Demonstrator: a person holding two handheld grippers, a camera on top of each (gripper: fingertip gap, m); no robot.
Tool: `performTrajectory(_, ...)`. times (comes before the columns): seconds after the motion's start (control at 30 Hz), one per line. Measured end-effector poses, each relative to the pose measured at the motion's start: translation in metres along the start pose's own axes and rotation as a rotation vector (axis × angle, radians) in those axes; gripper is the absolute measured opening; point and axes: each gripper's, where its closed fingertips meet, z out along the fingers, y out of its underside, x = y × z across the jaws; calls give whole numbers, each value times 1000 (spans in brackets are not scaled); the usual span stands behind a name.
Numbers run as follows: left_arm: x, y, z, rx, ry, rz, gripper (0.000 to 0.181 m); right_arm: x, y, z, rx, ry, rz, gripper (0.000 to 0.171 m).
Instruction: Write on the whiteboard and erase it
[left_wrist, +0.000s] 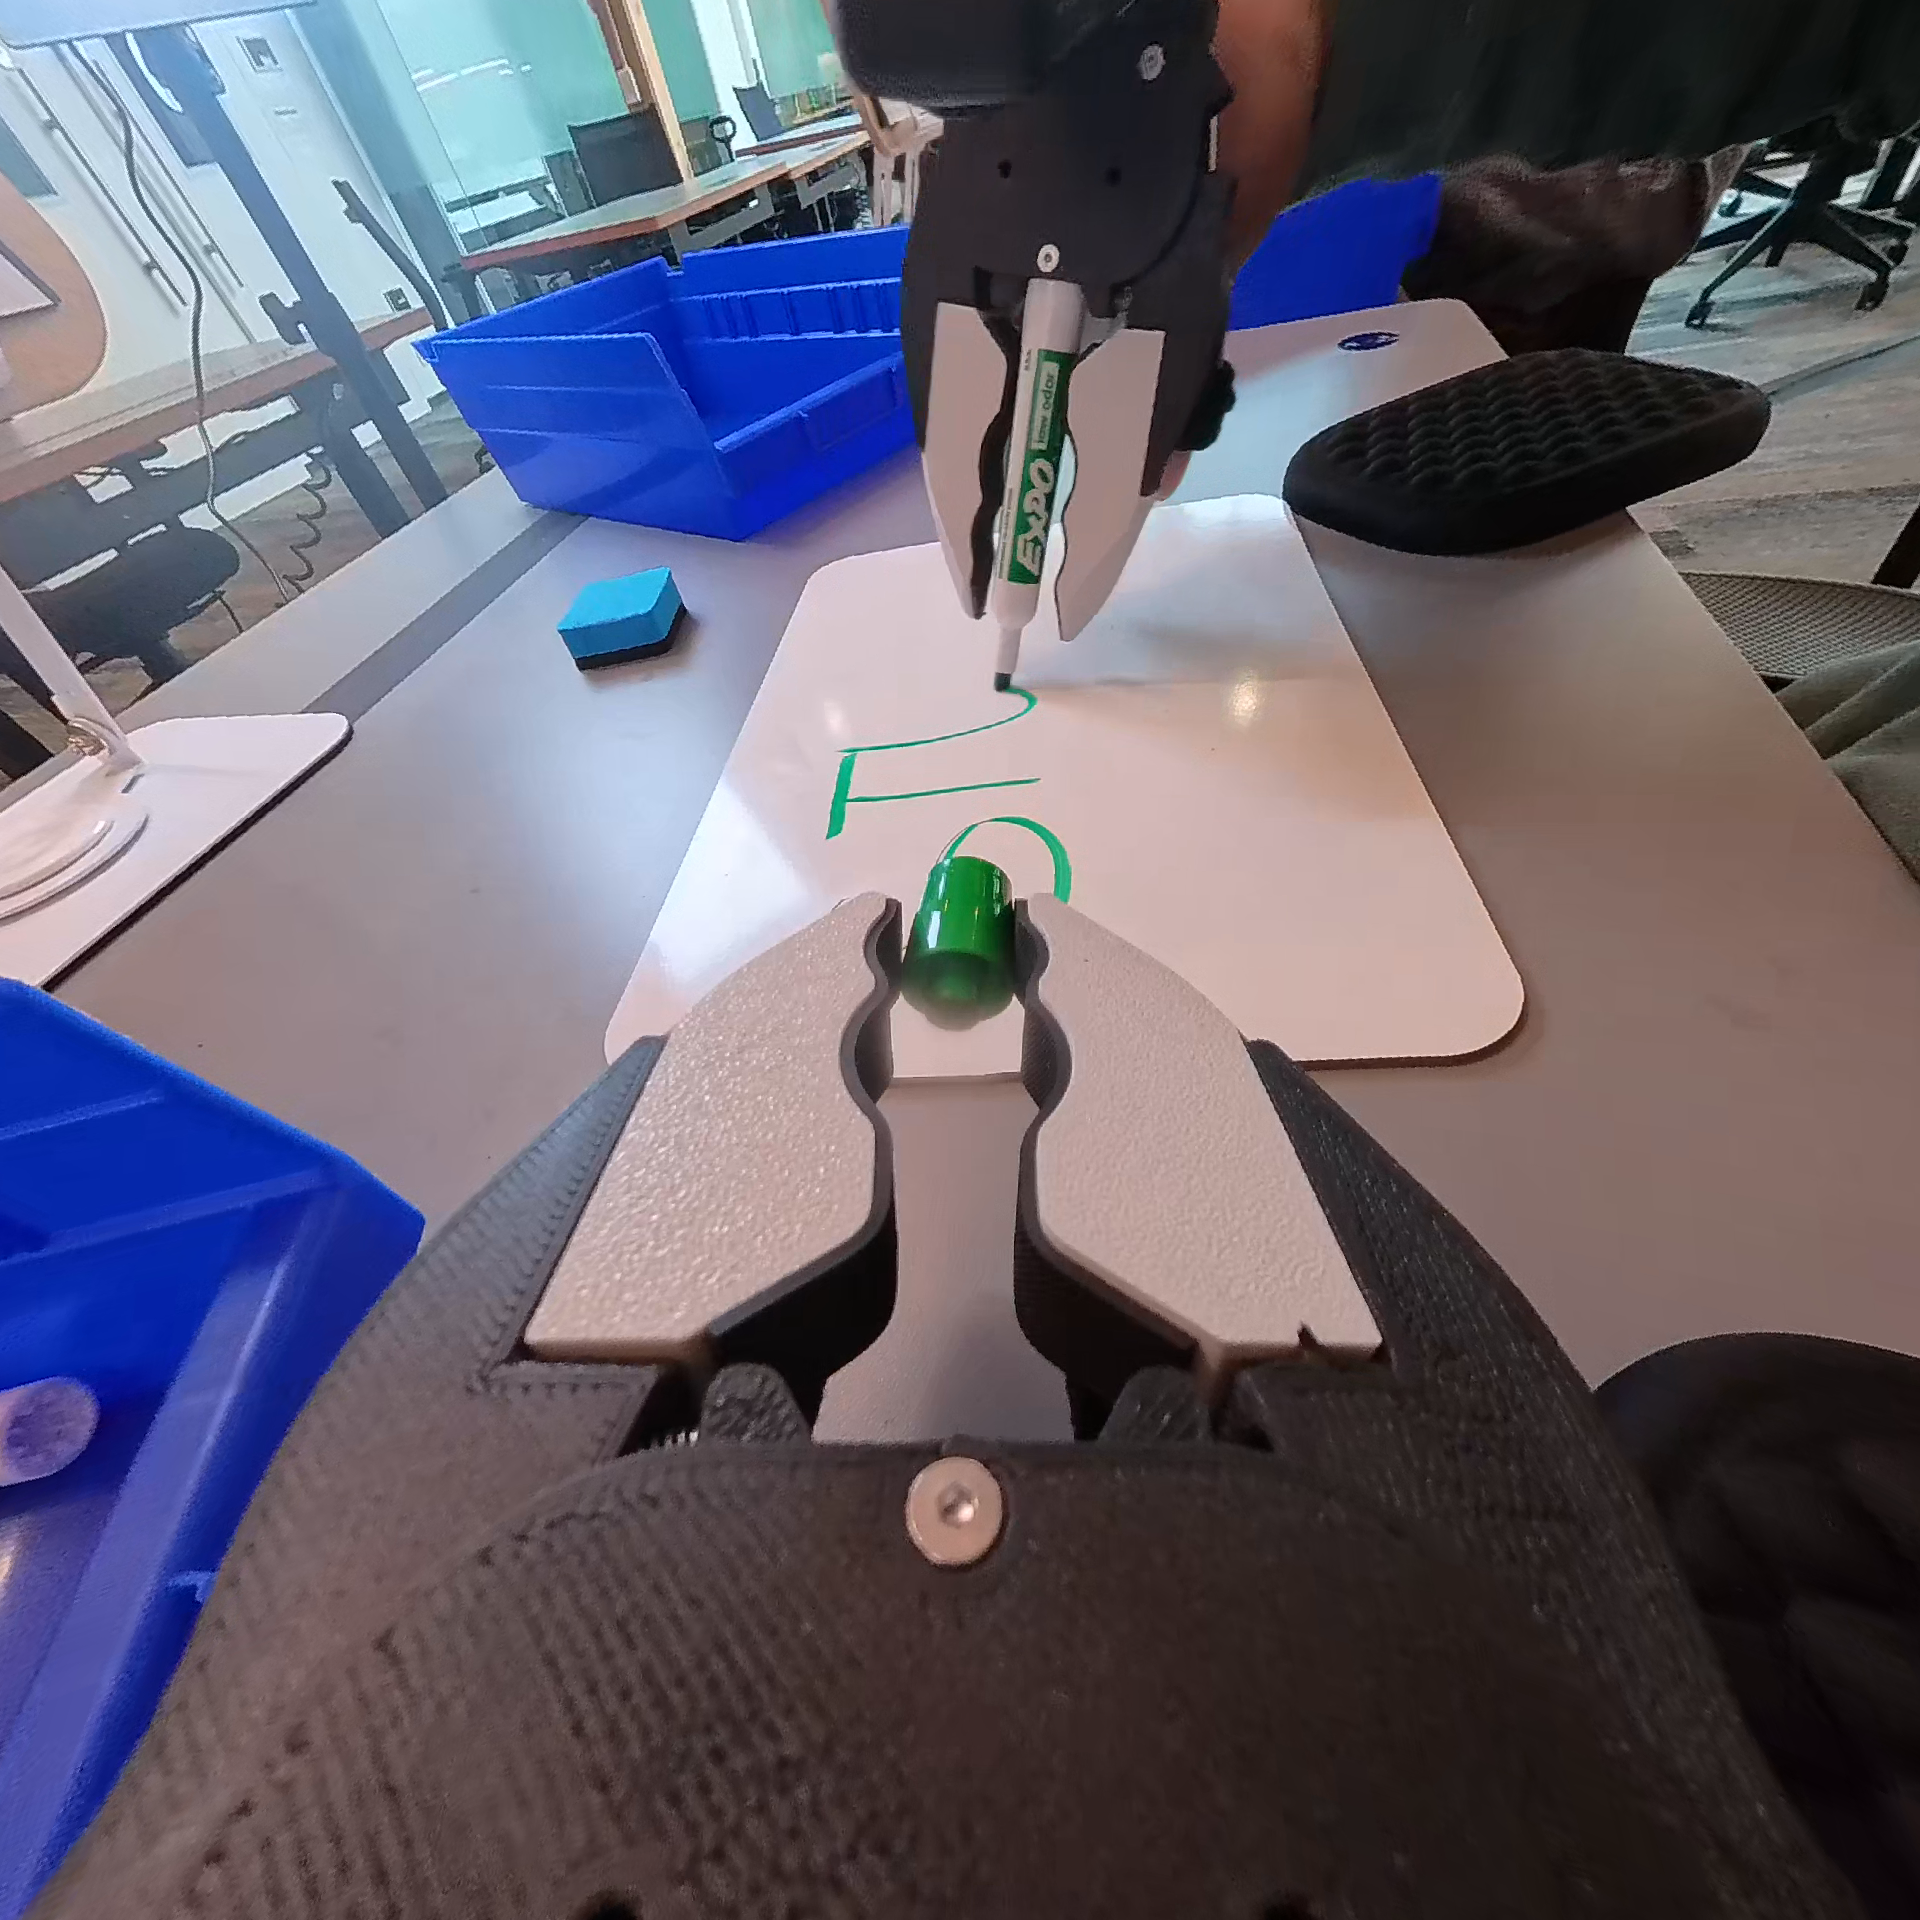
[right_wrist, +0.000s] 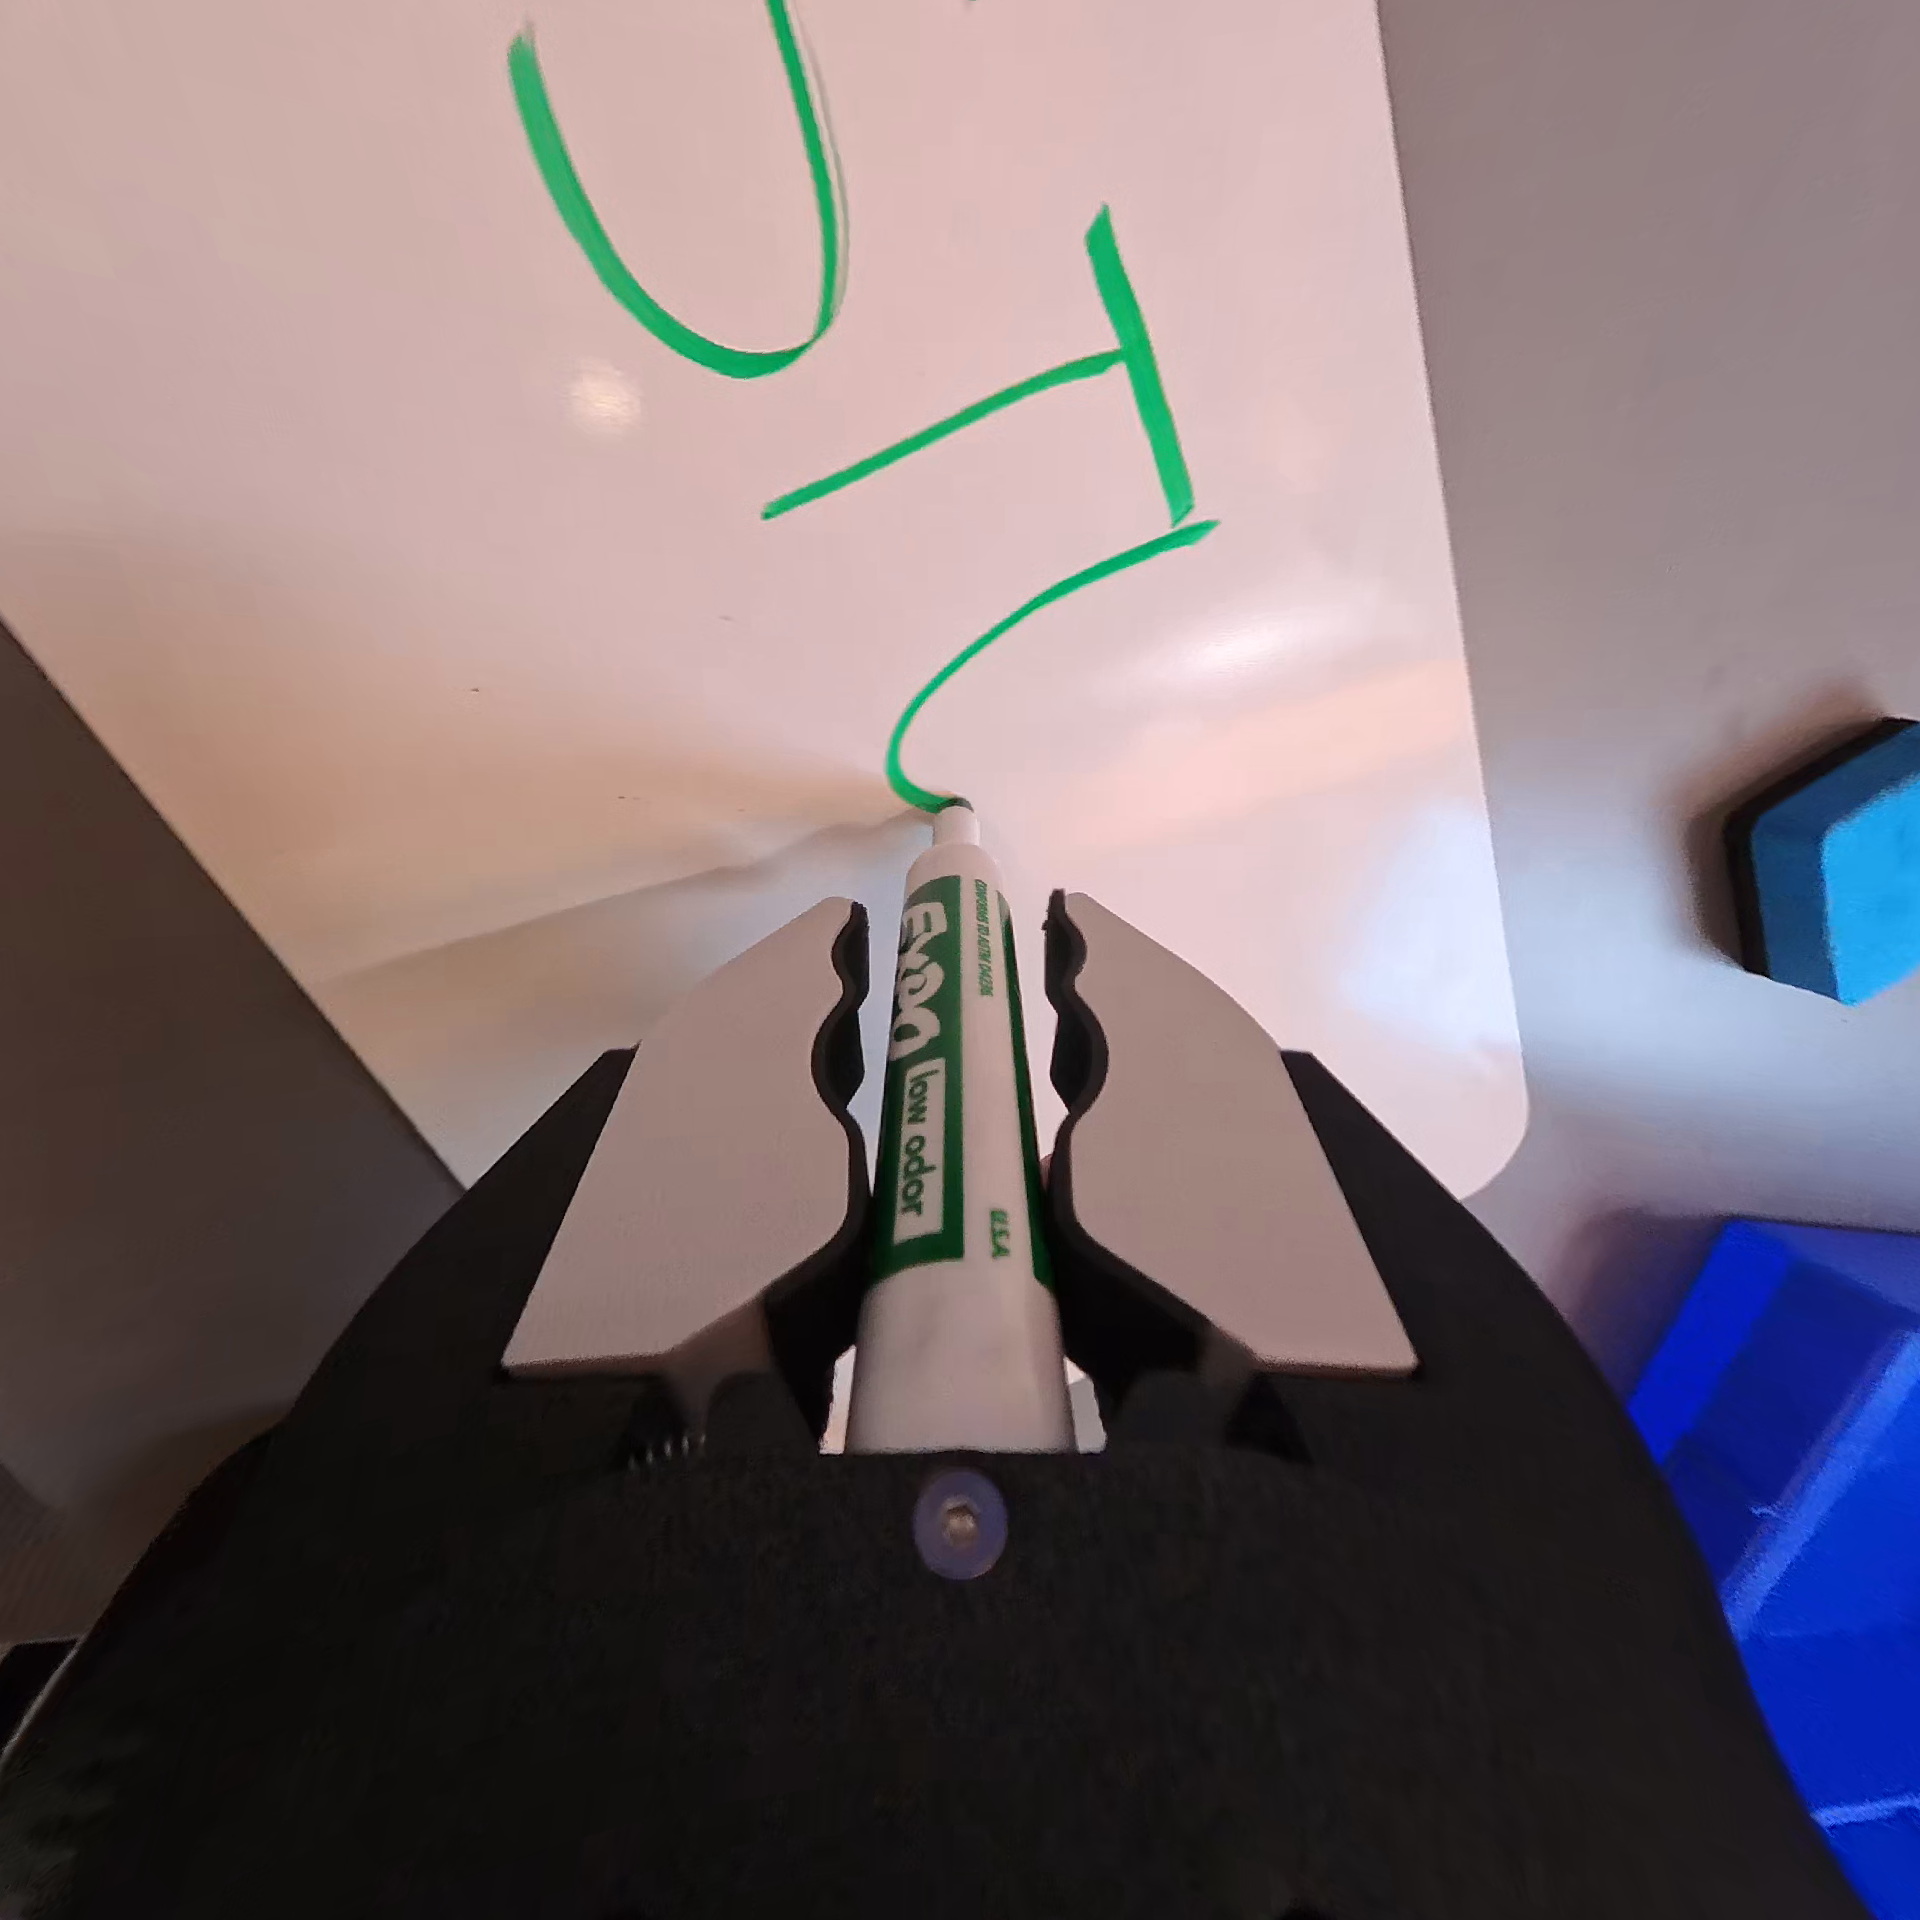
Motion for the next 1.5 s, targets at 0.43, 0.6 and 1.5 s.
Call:
performTrajectory(0.43,-2,1,-1,-1,-2,-8,20,53,-15,14,12,41,15,33)
performTrajectory(0.6,-1,1,-1,-2,0,-7,20,57,-16,15,8,36,16,33)
performTrajectory(1.5,1,1,0,-10,0,2,20,16,2,3,-13,-10,11,33)
